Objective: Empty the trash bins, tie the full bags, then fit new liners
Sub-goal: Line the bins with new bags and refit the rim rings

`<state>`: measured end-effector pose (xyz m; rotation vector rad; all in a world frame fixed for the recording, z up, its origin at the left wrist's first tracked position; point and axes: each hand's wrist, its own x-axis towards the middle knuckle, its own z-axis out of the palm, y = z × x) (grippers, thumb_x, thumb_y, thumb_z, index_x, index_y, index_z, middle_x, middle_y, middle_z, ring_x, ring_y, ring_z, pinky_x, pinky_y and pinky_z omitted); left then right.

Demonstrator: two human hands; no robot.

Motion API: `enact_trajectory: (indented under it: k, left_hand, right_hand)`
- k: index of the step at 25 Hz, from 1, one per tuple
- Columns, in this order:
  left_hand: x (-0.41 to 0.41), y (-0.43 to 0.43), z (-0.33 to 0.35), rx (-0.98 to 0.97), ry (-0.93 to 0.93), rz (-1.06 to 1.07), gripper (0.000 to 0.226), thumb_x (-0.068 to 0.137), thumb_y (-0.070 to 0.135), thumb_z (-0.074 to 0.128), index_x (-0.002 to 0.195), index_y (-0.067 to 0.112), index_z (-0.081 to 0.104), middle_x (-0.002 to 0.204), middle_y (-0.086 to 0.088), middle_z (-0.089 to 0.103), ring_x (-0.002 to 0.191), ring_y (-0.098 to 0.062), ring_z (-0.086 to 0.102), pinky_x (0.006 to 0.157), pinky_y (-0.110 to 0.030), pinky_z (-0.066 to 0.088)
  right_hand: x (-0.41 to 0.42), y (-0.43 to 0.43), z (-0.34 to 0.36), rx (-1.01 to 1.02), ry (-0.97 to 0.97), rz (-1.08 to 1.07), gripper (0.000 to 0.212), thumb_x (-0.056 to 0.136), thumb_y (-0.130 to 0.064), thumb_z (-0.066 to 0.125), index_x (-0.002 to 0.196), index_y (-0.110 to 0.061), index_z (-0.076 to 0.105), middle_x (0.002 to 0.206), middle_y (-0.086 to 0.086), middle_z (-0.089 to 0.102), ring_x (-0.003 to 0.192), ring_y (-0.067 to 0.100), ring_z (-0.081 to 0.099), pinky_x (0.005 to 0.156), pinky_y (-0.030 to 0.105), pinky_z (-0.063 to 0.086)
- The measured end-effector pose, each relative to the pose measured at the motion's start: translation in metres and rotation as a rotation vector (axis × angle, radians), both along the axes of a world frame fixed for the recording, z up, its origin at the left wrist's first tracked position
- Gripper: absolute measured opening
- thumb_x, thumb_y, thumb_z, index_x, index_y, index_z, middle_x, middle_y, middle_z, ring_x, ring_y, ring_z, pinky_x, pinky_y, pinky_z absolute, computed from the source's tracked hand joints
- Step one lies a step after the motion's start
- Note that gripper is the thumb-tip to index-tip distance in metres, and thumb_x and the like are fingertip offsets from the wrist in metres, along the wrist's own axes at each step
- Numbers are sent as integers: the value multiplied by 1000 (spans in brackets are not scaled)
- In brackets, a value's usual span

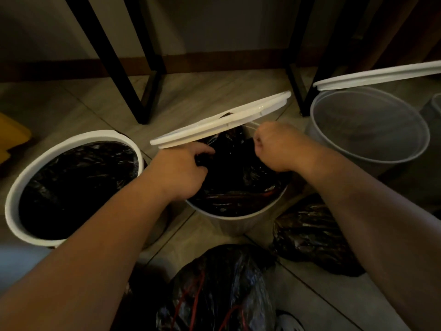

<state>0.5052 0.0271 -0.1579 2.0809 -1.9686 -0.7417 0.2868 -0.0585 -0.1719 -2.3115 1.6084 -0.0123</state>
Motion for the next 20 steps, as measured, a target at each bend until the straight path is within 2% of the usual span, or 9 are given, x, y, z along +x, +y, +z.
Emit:
enact_trajectory:
  k: [3, 6, 8, 10, 13, 15, 17, 18, 20]
  left_hand:
    - [6, 13, 3, 93, 147, 90, 28, 100, 31, 66, 125, 41, 73, 120, 16, 62, 114, -8, 59, 96, -23, 44]
    - [1, 18, -4, -73, 32, 141, 29, 97, 39, 67, 122, 32, 77, 110, 7, 74, 106, -16, 66, 88, -25, 46]
    - [-11, 10, -11, -112, -48, 76, 26, 95, 35, 64, 114, 26, 79, 106, 2, 75, 104, -21, 67, 78, -22, 41]
    - [-26, -9, -21, 83, -110, 3, 19, 94, 27, 64, 103, 17, 77, 94, -2, 69, 91, -22, 67, 65, -21, 41]
    - [-40, -25, -34, 354, -358, -166, 15, 97, 22, 65, 104, 11, 72, 77, -3, 57, 69, -17, 57, 66, -28, 48]
    - [-41, -29, -35, 303, -400, -165, 18, 97, 30, 67, 99, 13, 70, 77, -2, 57, 65, -15, 54, 62, -28, 47]
    - [-36, -27, -32, 182, -292, -64, 29, 99, 40, 59, 83, 16, 63, 83, -5, 62, 62, -18, 58, 52, -27, 44]
    - [-31, -25, -29, 178, -168, 14, 31, 101, 39, 54, 83, 15, 61, 87, -7, 65, 59, -23, 64, 51, -27, 49]
    - [-21, -11, -21, 254, 101, 176, 22, 102, 23, 50, 104, 6, 65, 94, -7, 67, 54, -26, 74, 56, -34, 62]
  right_hand:
    - [-24, 16, 11, 96, -359, -155, 20, 95, -14, 73, 112, -24, 77, 107, -2, 69, 85, 10, 66, 65, 20, 51]
    - [-44, 34, 10, 183, -592, -257, 47, 84, -12, 85, 123, -34, 71, 124, 0, 67, 106, 17, 69, 87, 37, 61]
    - [-47, 43, 4, 62, -500, -295, 43, 86, -10, 82, 120, -33, 72, 127, 0, 64, 101, 13, 65, 83, 27, 57]
    - [-41, 44, -3, 0, -396, -287, 30, 92, -10, 73, 115, -29, 75, 121, 1, 66, 92, 10, 62, 69, 17, 47]
    - [-18, 43, -12, 2, -202, -154, 26, 94, -9, 64, 112, -22, 77, 120, 6, 68, 105, 22, 64, 87, 32, 57]
    - [-9, 44, -13, -58, -108, -98, 27, 94, -10, 62, 114, -21, 77, 116, 11, 69, 102, 28, 65, 87, 39, 59]
    - [-19, 44, -14, -191, -156, -149, 26, 95, -12, 62, 114, -22, 76, 108, 9, 72, 94, 27, 66, 79, 38, 58]
    - [-27, 44, -16, -259, -184, -190, 26, 96, -14, 62, 115, -24, 77, 107, 7, 73, 94, 25, 67, 78, 36, 57]
    - [-43, 44, -21, -268, -282, -293, 25, 98, -14, 63, 114, -24, 78, 111, 1, 75, 98, 18, 68, 82, 27, 52]
